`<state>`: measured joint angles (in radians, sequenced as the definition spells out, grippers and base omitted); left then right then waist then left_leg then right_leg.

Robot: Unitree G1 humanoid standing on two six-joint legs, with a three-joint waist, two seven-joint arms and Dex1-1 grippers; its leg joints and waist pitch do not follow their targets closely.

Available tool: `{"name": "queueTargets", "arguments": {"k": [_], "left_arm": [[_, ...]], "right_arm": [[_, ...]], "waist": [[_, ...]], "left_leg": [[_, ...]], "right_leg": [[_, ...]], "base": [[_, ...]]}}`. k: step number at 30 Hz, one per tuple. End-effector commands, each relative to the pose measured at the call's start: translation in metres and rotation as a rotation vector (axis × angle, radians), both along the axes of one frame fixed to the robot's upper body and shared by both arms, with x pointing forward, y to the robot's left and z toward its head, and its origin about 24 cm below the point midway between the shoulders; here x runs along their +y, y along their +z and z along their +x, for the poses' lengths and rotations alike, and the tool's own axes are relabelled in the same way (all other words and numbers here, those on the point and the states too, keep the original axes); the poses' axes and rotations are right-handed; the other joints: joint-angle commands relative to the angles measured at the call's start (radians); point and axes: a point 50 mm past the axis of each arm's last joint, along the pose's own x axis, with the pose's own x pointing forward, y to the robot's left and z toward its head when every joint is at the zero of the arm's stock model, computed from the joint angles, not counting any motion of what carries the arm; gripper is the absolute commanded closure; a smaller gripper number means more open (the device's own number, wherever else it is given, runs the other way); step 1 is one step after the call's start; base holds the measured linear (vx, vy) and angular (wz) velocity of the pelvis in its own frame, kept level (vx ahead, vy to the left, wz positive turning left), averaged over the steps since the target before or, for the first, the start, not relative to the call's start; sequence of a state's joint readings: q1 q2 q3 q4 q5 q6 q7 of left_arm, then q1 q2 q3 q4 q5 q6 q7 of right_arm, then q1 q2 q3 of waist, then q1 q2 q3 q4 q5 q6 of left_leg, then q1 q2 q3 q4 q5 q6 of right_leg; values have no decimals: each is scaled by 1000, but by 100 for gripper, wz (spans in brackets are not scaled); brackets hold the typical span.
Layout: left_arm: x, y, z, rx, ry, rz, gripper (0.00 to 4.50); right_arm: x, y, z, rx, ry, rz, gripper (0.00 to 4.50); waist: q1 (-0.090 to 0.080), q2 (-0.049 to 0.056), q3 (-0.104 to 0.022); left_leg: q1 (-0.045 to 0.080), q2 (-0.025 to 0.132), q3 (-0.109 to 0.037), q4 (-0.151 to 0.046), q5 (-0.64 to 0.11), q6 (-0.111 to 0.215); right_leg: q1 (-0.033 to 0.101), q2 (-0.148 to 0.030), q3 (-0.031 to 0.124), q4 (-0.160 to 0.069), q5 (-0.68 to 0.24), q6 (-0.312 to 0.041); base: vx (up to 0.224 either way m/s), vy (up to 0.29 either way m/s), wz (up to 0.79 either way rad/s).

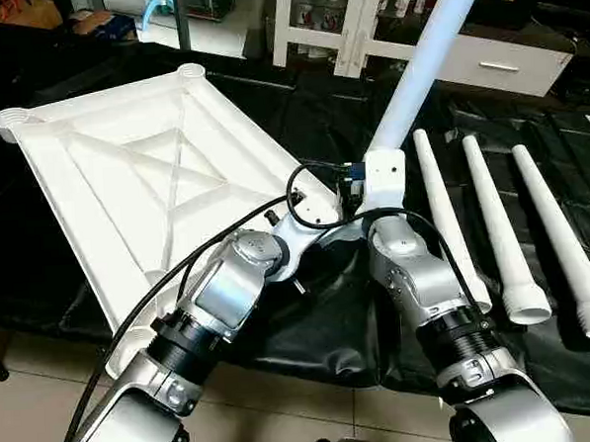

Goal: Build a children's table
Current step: Insert table leg to table base

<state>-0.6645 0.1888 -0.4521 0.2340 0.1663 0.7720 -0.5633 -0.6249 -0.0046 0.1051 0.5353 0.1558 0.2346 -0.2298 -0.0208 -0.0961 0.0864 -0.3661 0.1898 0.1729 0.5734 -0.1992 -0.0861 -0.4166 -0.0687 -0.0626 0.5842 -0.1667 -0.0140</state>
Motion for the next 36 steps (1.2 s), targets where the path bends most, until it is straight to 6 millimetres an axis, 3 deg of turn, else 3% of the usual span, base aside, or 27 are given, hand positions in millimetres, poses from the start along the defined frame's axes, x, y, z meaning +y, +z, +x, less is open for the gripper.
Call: {"name": "queueTargets", "arguments": {"k": [1, 6, 17, 26, 35, 36], "left_arm": [[31, 4, 8, -52, 113, 95, 450], [32, 1, 8, -46, 114, 91, 450], [33, 1, 7, -45, 112, 88, 450], [34, 1, 8, -42, 112, 88, 450], [34, 1, 7, -38, 111, 88, 450], [34, 1, 7, -39, 110, 88, 450]], "right_arm": [[-46, -57, -16, 253, -147, -90, 148], [-39, -48, -15, 194, -74, -39, 148], [-34, -39, -16, 128, 11, 26, 148], [-40, -30, -17, 72, 31, 46, 148], [-43, -22, -23, 18, 82, 67, 148], [-43, -21, -22, 18, 79, 69, 148]], "waist": [[2, 29, -60], [3, 30, -63], [7, 27, -65], [6, 26, -66], [11, 24, -68], [12, 28, -68]], "left_leg": [[11, 38, -3, -68, -110, -13], [12, 38, -1, -63, -84, -6], [11, 38, 1, -60, -95, 6], [10, 37, 0, -57, -94, 12], [11, 37, 2, -53, -63, 41], [11, 37, 1, -53, -60, 41]], "right_leg": [[53, -61, 54, -42, -23, -186], [56, -59, 56, -36, 26, -201], [59, -57, 59, -35, 9, -212], [59, -54, 58, -33, -6, -211], [60, -55, 58, -30, 24, -228], [59, -54, 58, -29, 26, -232]], "base": [[0, 0, 0], [0, 0, 0], [0, 0, 0], [0, 0, 0], [0, 0, 0], [0, 0, 0]]}}
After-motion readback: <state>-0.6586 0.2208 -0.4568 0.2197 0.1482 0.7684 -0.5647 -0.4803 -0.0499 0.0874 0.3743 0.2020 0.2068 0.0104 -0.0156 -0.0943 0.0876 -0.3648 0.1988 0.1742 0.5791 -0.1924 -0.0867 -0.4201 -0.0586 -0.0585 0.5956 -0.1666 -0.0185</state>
